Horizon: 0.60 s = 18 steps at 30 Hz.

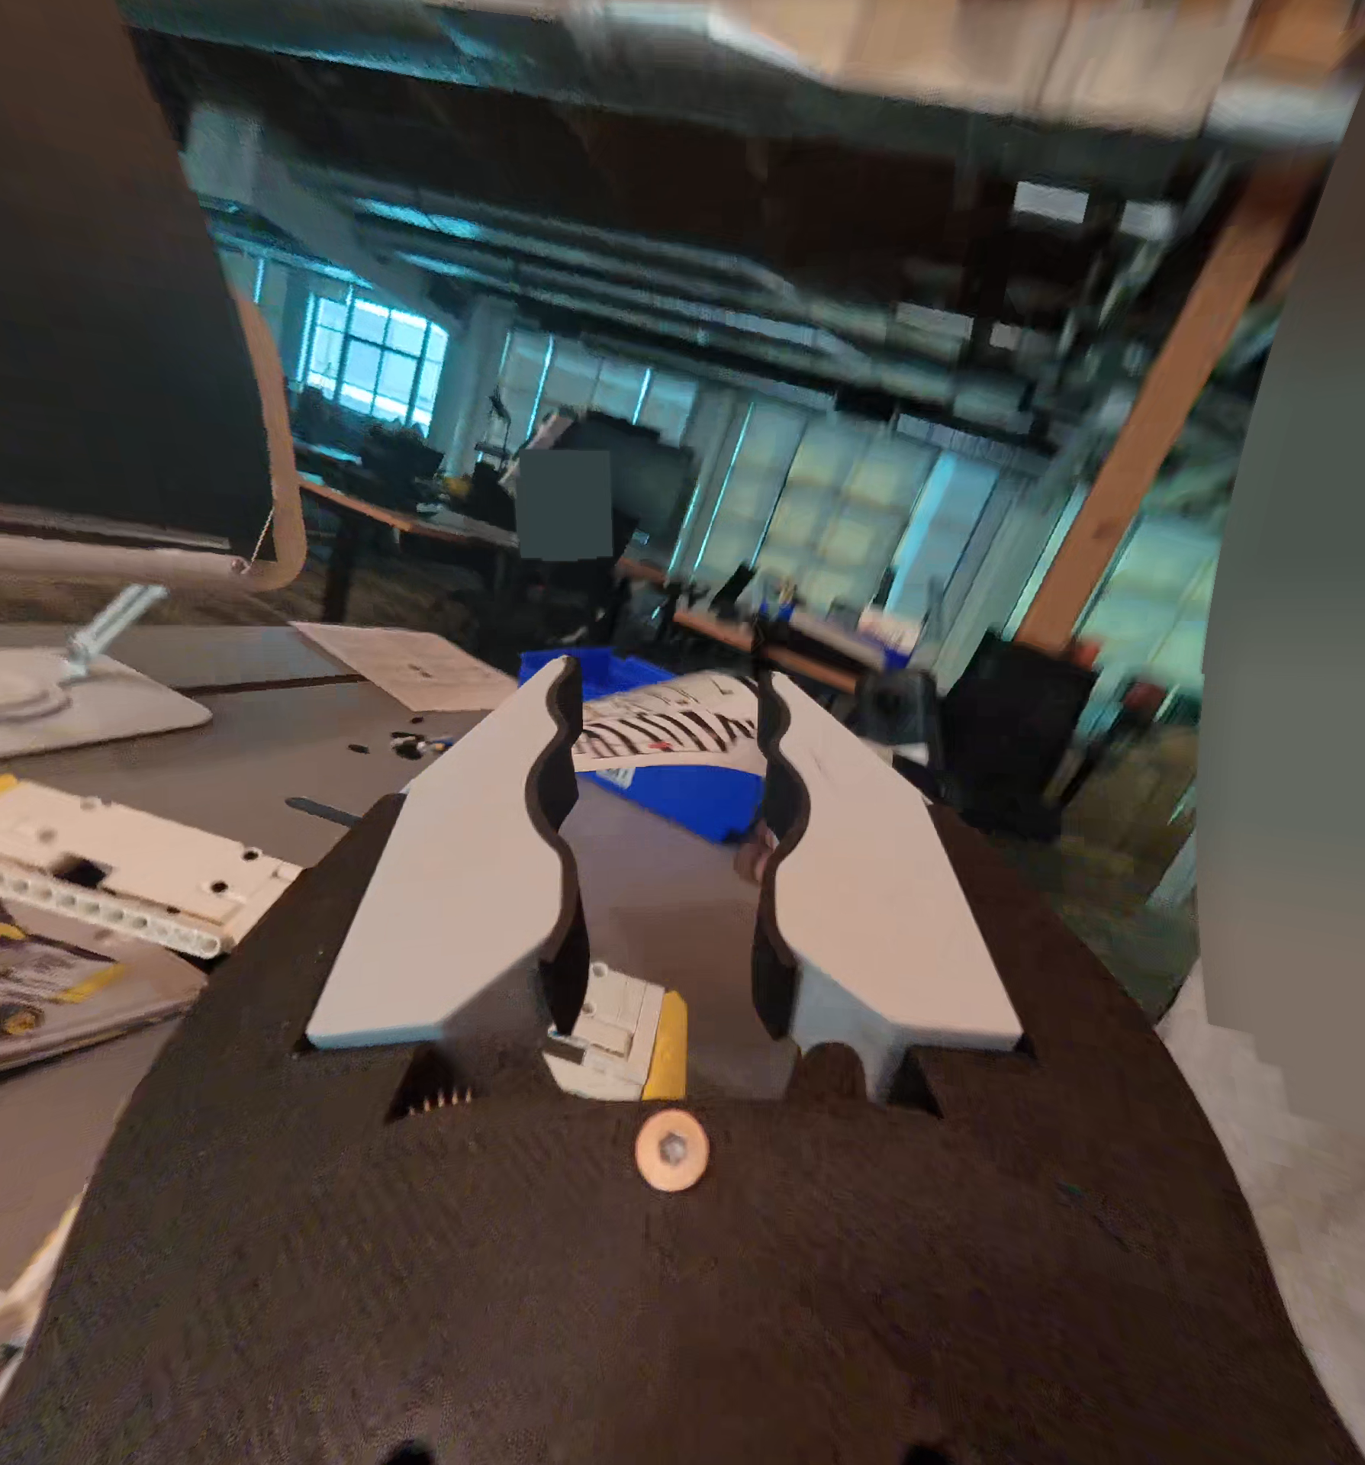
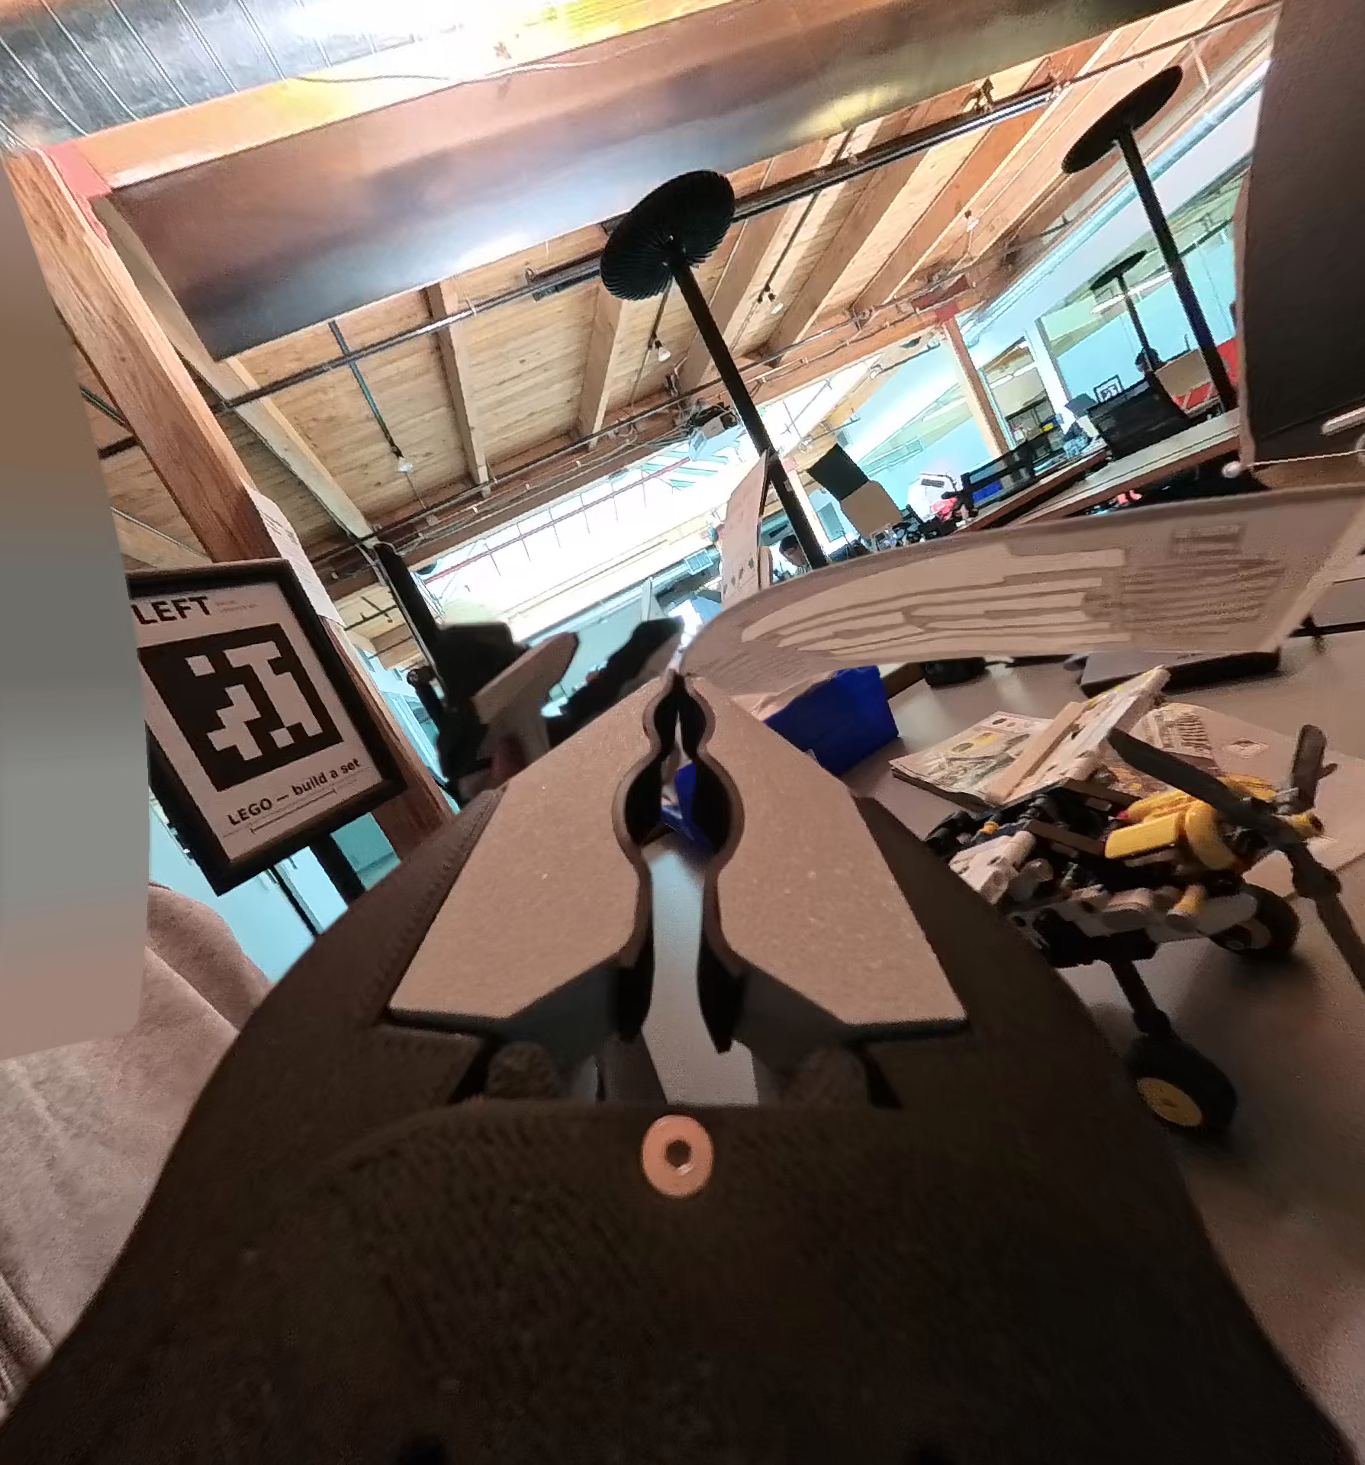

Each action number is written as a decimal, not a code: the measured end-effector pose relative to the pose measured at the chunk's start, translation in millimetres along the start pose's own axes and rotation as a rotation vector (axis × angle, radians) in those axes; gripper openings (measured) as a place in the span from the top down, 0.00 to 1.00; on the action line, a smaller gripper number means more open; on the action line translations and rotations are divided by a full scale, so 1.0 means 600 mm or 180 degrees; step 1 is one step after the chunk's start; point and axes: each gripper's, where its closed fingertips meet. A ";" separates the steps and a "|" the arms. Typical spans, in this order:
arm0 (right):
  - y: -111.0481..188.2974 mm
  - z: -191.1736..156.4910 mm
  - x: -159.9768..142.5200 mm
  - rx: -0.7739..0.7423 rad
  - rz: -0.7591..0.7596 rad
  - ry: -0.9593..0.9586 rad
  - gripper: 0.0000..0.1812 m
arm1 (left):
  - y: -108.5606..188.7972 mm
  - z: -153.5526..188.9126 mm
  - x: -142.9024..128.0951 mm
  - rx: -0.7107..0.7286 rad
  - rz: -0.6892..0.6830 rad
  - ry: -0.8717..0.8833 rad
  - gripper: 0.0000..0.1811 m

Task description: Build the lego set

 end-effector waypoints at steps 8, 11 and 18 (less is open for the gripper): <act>-0.013 -0.016 -0.019 0.0022 -0.0132 0.0166 1.00 | -0.041 0.044 -0.088 0.0179 -0.0823 -0.0791 0.74; -0.014 -0.023 -0.023 0.0080 -0.0182 0.0171 1.00 | -0.041 0.045 -0.086 0.0167 -0.0789 -0.0744 0.78; -0.018 -0.034 -0.029 0.0203 -0.0228 0.0213 1.00 | -0.041 0.057 -0.086 0.0077 -0.0794 -0.0803 0.88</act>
Point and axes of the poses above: each gripper's, where its closed fingertips meet, y back along the fingers, x out of its top, z = x × y across the jaws, and after that the axes turned 2 degrees about -y, right-handed
